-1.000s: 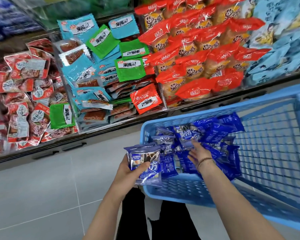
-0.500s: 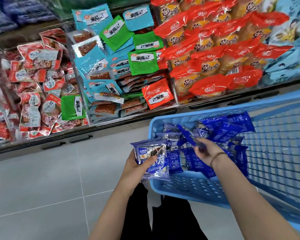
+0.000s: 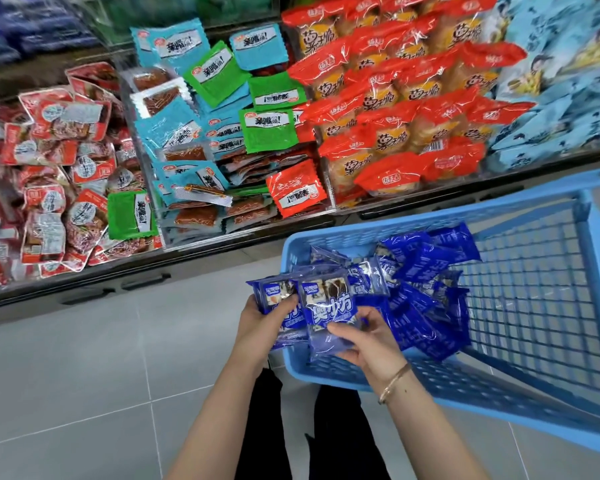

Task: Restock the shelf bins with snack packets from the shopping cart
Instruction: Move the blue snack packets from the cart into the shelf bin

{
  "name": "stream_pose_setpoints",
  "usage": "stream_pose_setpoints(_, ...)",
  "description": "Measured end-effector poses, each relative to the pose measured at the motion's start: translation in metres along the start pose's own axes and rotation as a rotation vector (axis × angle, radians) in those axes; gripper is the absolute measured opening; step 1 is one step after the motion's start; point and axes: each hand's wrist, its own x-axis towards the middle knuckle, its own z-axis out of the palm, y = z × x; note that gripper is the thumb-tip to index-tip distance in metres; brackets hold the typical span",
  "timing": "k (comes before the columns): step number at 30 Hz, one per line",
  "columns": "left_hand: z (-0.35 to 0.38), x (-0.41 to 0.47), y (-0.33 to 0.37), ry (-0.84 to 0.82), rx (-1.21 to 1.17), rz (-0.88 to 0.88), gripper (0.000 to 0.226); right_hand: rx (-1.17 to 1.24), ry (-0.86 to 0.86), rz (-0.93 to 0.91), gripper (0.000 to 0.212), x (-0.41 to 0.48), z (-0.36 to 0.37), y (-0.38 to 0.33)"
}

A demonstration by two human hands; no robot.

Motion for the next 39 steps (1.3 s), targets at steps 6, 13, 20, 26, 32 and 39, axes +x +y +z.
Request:
stream_pose_setpoints(6,-0.007,-0.021,0.001,0.041,0.017,-0.053,0.036,-0.069,-0.074,0.046,0.029,-0.025,-0.017,-0.019)
stream_pose_setpoints(13,-0.017,-0.071,0.015,0.117,-0.15,-0.082,0.03,-0.149,-0.072,0.033,0.028,-0.065,-0.043,-0.045)
stream_pose_setpoints(20,-0.048,-0.118,0.034,0.136,-0.241,0.01,0.018,-0.089,-0.043,-0.052,0.033,-0.112,-0.046,-0.086)
stream_pose_setpoints(26,-0.124,-0.137,0.06,0.143,-0.326,0.054,0.022,0.01,-0.033,-0.139,0.019,-0.142,-0.018,-0.096)
stream_pose_setpoints(32,-0.236,-0.132,0.096,0.175,-0.308,0.126,0.021,0.148,0.066,-0.192,0.023,-0.147,0.046,-0.061)
stream_pose_setpoints(39,-0.344,-0.129,0.115,0.228,-0.278,0.139,0.025,0.198,0.07,-0.111,0.02,-0.151,0.142,-0.014)
